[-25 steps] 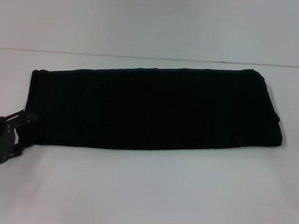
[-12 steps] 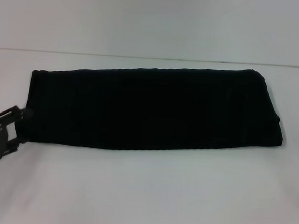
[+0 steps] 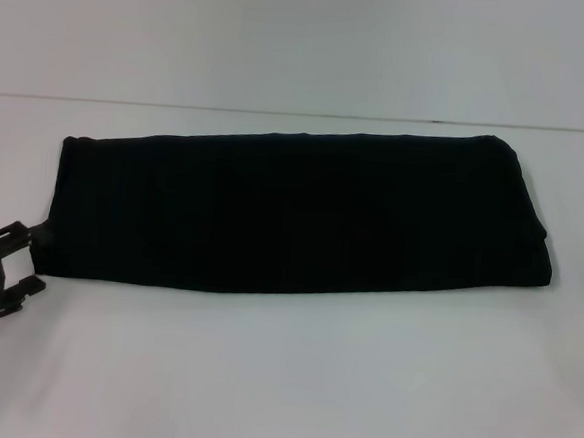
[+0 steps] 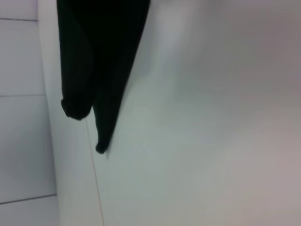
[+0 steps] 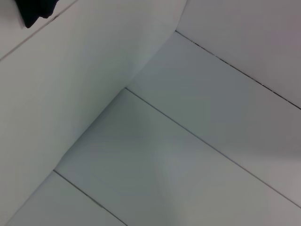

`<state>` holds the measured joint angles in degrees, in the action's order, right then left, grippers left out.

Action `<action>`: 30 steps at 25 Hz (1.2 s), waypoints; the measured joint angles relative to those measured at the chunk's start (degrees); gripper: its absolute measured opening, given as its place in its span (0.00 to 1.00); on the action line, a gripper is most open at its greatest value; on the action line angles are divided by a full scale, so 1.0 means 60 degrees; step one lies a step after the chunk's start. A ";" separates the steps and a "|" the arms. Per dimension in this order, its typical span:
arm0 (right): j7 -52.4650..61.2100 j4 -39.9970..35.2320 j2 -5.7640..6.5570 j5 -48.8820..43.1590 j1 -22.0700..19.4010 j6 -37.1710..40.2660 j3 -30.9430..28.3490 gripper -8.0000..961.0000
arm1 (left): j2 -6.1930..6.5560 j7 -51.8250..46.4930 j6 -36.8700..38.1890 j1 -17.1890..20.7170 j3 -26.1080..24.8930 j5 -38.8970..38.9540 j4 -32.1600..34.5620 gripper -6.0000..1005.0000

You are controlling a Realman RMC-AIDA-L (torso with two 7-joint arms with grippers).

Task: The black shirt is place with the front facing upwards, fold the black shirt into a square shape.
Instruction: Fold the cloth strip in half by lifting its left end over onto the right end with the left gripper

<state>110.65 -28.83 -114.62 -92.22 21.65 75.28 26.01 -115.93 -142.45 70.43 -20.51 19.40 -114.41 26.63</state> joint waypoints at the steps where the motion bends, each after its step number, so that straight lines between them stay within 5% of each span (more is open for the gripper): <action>1: 0.0000 0.0001 -0.0004 -0.0001 0.0000 -0.0003 0.0001 0.73 | -0.0008 -0.0017 -0.0158 -0.0065 0.0020 -0.0002 -0.0026 0.78; 21: 0.0000 0.0001 0.0007 0.0022 -0.0089 -0.0008 -0.0018 0.73 | -0.0059 0.0122 -0.1205 -0.1149 0.0633 -0.0207 -0.0279 0.78; 30: 0.0000 0.0001 0.0014 0.0033 -0.0106 0.0032 -0.0102 0.73 | 0.0086 0.0981 0.0406 -0.0497 0.0560 0.1210 -0.0145 0.78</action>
<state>110.65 -28.83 -114.54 -92.02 21.02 75.47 25.40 -115.41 -136.56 72.86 -23.50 22.76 -107.15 25.76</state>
